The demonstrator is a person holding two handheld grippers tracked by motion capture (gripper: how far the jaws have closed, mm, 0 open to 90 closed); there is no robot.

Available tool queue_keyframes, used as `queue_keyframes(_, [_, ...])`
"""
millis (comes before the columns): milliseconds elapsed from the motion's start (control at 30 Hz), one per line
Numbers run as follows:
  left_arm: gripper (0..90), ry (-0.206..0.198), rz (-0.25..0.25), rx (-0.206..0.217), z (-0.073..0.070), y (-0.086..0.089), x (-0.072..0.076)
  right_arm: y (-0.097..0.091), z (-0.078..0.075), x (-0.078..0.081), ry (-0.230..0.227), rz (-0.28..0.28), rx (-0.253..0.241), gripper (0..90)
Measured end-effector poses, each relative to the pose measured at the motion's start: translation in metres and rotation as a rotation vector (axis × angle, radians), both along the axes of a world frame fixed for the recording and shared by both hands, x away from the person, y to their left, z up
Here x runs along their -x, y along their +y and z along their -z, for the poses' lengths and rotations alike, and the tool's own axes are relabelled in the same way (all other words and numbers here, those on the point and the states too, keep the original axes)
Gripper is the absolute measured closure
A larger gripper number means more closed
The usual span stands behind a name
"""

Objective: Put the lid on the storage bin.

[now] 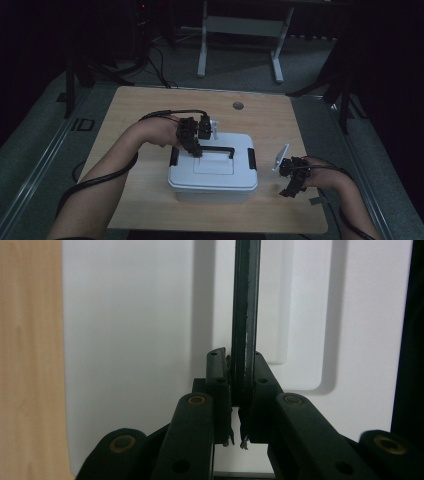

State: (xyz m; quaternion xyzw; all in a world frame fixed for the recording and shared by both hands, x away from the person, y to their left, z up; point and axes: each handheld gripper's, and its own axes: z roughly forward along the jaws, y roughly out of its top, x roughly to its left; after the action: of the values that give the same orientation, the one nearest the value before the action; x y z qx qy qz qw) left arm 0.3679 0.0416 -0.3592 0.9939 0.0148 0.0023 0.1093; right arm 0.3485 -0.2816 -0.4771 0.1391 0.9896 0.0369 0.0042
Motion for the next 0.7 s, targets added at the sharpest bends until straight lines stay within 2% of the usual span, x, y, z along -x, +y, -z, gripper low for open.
queue_keyframes(300, [83.4,0.02,-0.009,-0.021,0.013,-0.001,-0.003,0.002,0.002,-0.001,0.0,-0.002,0.004,15.3])
queue_keyframes(333, [83.4,0.027,-0.014,-0.009,0.014,-0.001,-0.004,0.002,0.002,-0.001,-0.001,-0.002,0.003,15.3])
queue_keyframes(433, [83.3,0.034,-0.023,-0.005,0.014,0.0,-0.004,0.002,0.003,0.0,0.004,-0.001,-0.002,15.4])
queue_keyframes(600, [82.8,0.026,-0.013,-0.029,0.012,-0.002,-0.004,0.002,0.003,-0.001,0.003,-0.001,-0.002,15.3])
queue_keyframes(633, [80.7,0.011,-0.015,-0.026,0.011,-0.002,-0.004,0.002,0.003,-0.001,0.003,-0.001,-0.004,15.3])
queue_keyframes(667, [72.2,0.023,-0.028,-0.021,0.01,-0.002,-0.005,0.002,0.003,-0.001,0.002,0.0,-0.005,15.3])
queue_keyframes(700, [63.6,0.016,-0.03,-0.015,0.008,0.0,-0.005,0.002,0.003,-0.001,0.0,0.001,-0.005,15.3])
